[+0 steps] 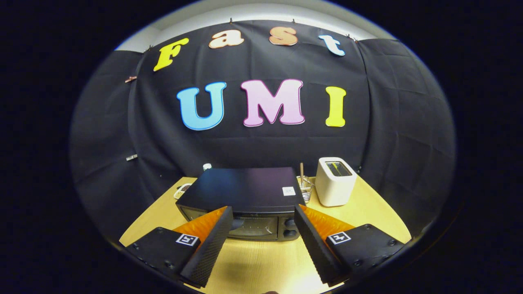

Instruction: Open the toaster oven, put the food inside, and close the toaster oven door.

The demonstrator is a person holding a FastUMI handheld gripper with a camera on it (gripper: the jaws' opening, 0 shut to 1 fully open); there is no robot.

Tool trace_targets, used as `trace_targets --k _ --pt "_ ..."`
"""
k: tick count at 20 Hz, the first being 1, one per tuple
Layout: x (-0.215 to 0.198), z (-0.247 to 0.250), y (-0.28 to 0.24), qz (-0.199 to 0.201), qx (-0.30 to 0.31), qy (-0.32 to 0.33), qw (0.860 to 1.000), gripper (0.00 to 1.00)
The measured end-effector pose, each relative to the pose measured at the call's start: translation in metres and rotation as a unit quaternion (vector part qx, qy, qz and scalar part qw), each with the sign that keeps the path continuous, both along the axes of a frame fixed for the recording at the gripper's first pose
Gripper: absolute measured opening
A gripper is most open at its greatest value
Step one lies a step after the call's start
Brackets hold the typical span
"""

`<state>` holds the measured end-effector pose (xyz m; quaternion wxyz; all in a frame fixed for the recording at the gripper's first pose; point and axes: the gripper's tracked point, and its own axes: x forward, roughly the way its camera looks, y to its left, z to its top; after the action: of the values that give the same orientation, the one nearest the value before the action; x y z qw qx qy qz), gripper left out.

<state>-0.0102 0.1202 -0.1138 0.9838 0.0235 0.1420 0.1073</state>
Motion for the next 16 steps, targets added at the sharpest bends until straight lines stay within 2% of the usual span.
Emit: trace_targets --k 4,9,13,16 --pt "-0.009 0.036 -0.052 -0.030 0.009 -0.026 0.999 0.99" --pt "-0.025 0.046 -0.107 -0.062 0.005 -0.030 0.998 0.99" --pt "-0.039 0.052 -0.131 -0.083 0.004 -0.054 0.995 0.99" --pt "-0.042 0.048 -0.130 -0.082 0.004 -0.057 0.995 0.99"
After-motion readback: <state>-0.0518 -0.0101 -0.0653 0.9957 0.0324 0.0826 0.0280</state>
